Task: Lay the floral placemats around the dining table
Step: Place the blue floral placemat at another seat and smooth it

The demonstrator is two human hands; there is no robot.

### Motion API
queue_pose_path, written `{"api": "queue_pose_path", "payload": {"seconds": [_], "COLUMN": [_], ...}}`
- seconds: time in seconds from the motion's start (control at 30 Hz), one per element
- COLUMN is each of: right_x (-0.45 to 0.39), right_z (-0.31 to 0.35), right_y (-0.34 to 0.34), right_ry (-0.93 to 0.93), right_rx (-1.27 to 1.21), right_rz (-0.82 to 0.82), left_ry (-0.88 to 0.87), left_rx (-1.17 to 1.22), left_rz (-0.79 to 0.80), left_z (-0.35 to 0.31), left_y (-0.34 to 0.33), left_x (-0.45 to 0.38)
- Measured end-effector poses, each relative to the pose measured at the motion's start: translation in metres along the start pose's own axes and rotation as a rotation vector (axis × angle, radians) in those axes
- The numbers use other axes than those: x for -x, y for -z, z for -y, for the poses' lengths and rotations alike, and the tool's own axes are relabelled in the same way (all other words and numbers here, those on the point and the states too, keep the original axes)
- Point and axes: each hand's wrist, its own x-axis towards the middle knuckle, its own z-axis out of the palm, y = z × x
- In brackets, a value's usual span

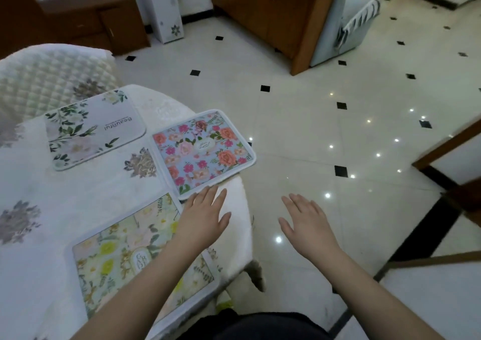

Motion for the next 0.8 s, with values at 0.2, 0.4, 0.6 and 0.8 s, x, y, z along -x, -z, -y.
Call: {"api": "queue_pose_path", "payload": {"seconds": [0.2,0.4,0.6,0.8], "right_x": [0.006,0.007,-0.020,-0.069], "right_z": [-0.034,-0.077,-0.126,-0.178], "right_y": [0.013,0.016,0.020,0.040], "right_ry": [-0.147,-0.241,-0.250,-0.181], "right_rx": [0.010,-0.005,-0.054,-0.093], "right_rz": [-0.058,-0.032,-0.052,-0.099], "left_ry": [-0.160,-0.188,-0.171,-0.077], "left_rx": [-0.018,-0.029,-0.027,-0.016], "left_rz": [0.017,0.010,0.051,0.022], "left_z": [-0.031,-0.041,-0.074,-0.122], "left_y": [0.001,-0.002,0.010,0.019], "left_x": [-0.043,-0.076,-0.117,-0.161]}}
